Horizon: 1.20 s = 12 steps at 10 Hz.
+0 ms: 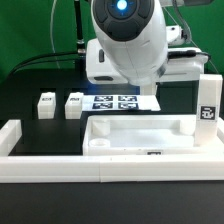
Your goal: Assemble desk
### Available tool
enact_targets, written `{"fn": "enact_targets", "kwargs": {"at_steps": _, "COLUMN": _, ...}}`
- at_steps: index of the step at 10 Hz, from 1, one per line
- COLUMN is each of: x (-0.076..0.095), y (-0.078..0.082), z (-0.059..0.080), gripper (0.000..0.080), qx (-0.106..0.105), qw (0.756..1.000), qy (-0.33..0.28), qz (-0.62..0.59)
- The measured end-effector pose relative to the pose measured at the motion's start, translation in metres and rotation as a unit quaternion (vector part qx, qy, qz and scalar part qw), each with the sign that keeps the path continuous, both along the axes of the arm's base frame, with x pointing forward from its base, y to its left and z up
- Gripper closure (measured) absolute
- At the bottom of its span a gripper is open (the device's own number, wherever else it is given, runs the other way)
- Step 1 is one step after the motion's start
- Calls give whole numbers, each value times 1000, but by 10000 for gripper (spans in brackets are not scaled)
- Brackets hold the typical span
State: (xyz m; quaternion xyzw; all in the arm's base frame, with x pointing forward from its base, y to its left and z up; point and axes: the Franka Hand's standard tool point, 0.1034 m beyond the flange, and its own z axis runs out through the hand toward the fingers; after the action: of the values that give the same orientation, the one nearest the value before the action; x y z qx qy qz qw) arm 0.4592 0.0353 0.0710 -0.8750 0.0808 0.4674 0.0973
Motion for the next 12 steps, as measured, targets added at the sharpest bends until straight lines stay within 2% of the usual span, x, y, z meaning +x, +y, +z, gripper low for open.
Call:
{"fn": "enact_targets", "kwargs": {"at_steps": 1, "x": 5, "y": -1, "z": -1, "gripper": 512, "qx": -6, "qw": 1000, "qy": -29, "qz": -3}}
{"fn": "enact_targets", "kwargs": {"at_steps": 2, "x": 15, "y": -5, "z": 3, "gripper": 512, "qx": -8, "qw": 997, "qy": -74, "qz": -7}}
{"fn": "enact_targets", "kwargs": {"at_steps": 4, "x": 32, "y": -11, "z": 29, "gripper": 512, "qx": -2, "qw": 990, "qy": -141, "qz": 14}}
{"fn": "enact_targets", "kwargs": {"at_steps": 5, "x": 43, "y": -14, "z": 41, "gripper": 512, "qx": -10, "qw": 982, "qy": -186, "qz": 19}}
{"fn": "enact_targets", "kwargs": {"at_steps": 6, "x": 48, "y": -13, "z": 48, "gripper": 512, "qx": -16, "qw": 978, "qy": -210, "qz": 14}}
{"fn": "enact_targets", "kwargs": {"at_steps": 9, "x": 59, "y": -17, "z": 44, "gripper": 512, "qx": -43, "qw": 947, "qy": -317, "qz": 2}}
{"fn": "enact_targets", "kwargs": {"at_steps": 10, "x": 61, "y": -20, "z": 46, "gripper": 512, "qx": -45, "qw": 938, "qy": -344, "qz": 9}}
{"fn": "enact_targets", "kwargs": {"at_steps": 12, "x": 88, "y": -41, "z": 80, "gripper": 512, "qx": -34, "qw": 902, "qy": -425, "qz": 67}}
